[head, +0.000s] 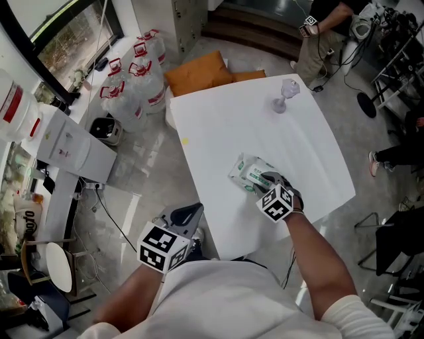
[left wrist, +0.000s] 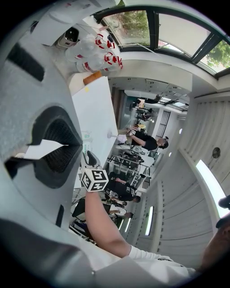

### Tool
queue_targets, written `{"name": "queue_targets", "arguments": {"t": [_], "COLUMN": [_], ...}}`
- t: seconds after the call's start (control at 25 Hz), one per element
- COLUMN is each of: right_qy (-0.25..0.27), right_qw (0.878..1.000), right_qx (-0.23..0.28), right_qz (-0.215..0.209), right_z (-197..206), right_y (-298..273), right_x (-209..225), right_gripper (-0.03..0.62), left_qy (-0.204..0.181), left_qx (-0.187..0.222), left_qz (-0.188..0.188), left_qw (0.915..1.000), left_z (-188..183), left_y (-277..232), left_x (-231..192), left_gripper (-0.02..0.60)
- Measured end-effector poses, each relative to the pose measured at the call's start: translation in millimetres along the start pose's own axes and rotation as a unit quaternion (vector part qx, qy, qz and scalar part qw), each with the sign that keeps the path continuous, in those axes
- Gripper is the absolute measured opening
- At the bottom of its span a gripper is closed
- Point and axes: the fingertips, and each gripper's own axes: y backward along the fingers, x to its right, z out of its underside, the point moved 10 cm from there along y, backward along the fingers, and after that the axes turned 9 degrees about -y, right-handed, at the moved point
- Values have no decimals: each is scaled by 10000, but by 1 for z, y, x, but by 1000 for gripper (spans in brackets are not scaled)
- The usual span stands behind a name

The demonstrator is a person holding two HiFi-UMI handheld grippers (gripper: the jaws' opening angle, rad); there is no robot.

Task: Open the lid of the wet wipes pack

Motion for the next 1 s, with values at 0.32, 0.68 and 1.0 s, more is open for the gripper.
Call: {"name": "queue_targets", "arguments": {"t": [0.32,0.68,1.0], "right_qy": [-353,-980,-1580], "right_qw": [9986,9922,9803], "right_qx": [117,307,364], "right_qz": [-376,-705,-1125], "right_z": [1,5,10], "right_y": [2,6,9], "right_x": [10,20,31], "right_gripper": [116,58,54], "left_qy": [-25,-63,-85], "left_qx": [-2,-6,-12], "left_qz": [22,109,145], "left_qw": [10000,9999,9999], "left_z": [-1,-3,-3], "left_y": [-3,-8,-11], "left_x": [1,3,6], "left_gripper": [9,9,9]}}
